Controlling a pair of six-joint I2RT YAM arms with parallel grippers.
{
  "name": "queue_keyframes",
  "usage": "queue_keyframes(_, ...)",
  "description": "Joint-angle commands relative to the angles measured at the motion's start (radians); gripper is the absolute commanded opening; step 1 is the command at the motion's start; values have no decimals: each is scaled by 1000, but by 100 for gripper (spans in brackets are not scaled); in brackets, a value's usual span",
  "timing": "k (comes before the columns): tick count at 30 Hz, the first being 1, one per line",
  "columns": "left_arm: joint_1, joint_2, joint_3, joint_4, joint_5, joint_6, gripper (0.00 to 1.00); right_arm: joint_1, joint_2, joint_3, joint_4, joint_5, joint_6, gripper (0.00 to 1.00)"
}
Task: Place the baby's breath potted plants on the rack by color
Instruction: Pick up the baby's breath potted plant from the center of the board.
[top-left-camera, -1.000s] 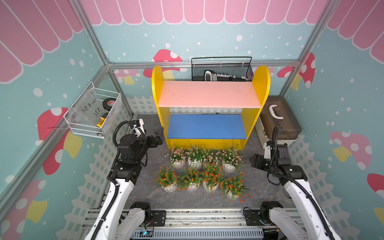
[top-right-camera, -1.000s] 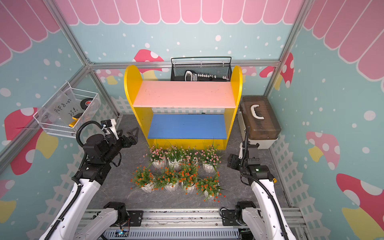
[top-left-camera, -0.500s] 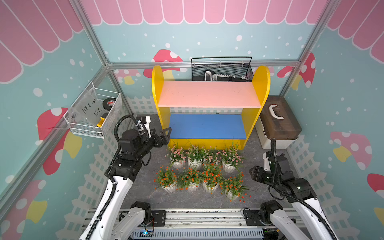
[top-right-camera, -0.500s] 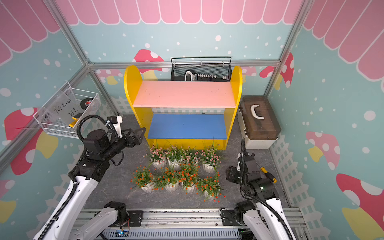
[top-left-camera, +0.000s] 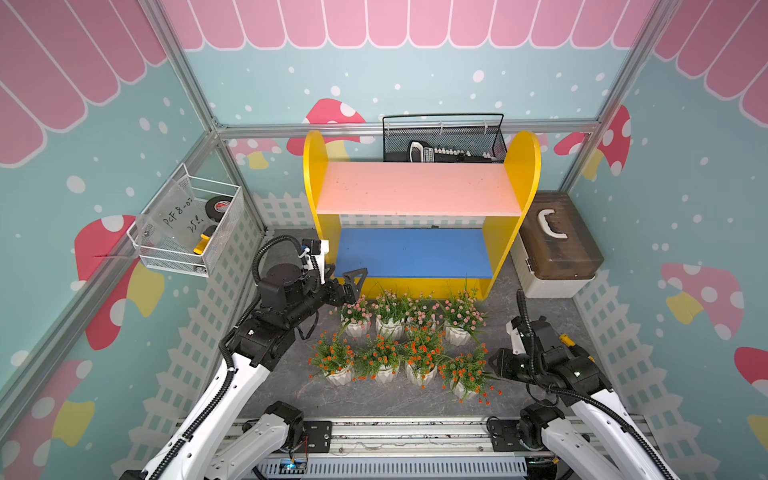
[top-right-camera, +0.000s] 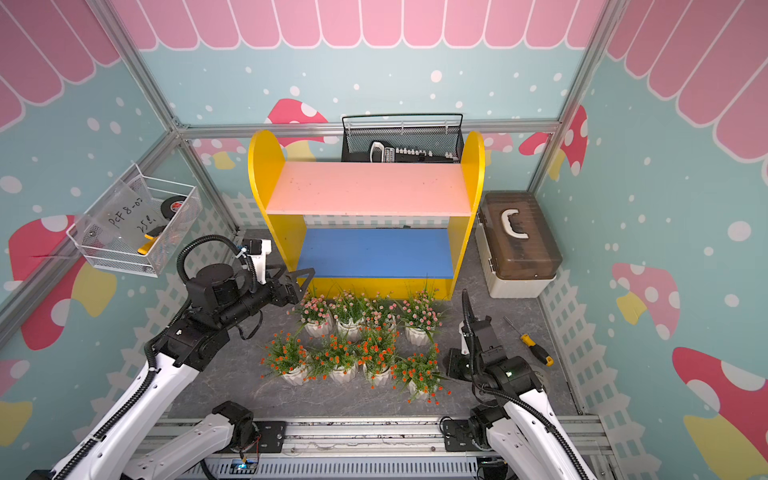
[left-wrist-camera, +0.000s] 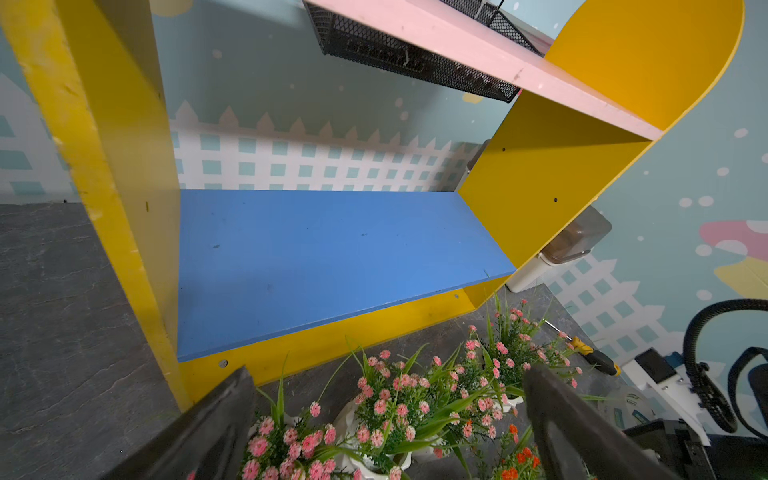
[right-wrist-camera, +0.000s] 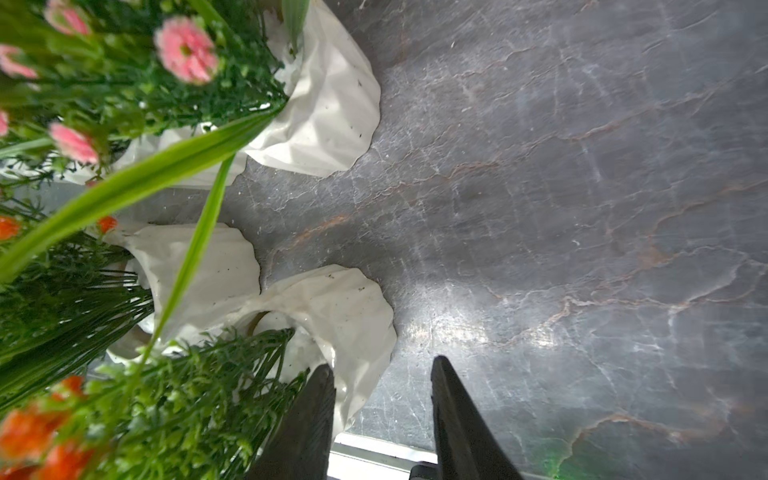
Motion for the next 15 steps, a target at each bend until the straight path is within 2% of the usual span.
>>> queue_keyframes(1,-21,1,41,-29,-48,18,99,26,14,-20,34,-20,10,36)
queue_keyframes(7,-26,12,56,-32,-71,24,99,66,23,-34,52,-27,16,31)
queue_keyframes(8,-53,14,59,-34,-73,25,100,72,21,-35,50,-27,18,30)
queue_keyframes(15,-77,21,67,-34,-77,29,100,115,29,-67,54,-20,20,27)
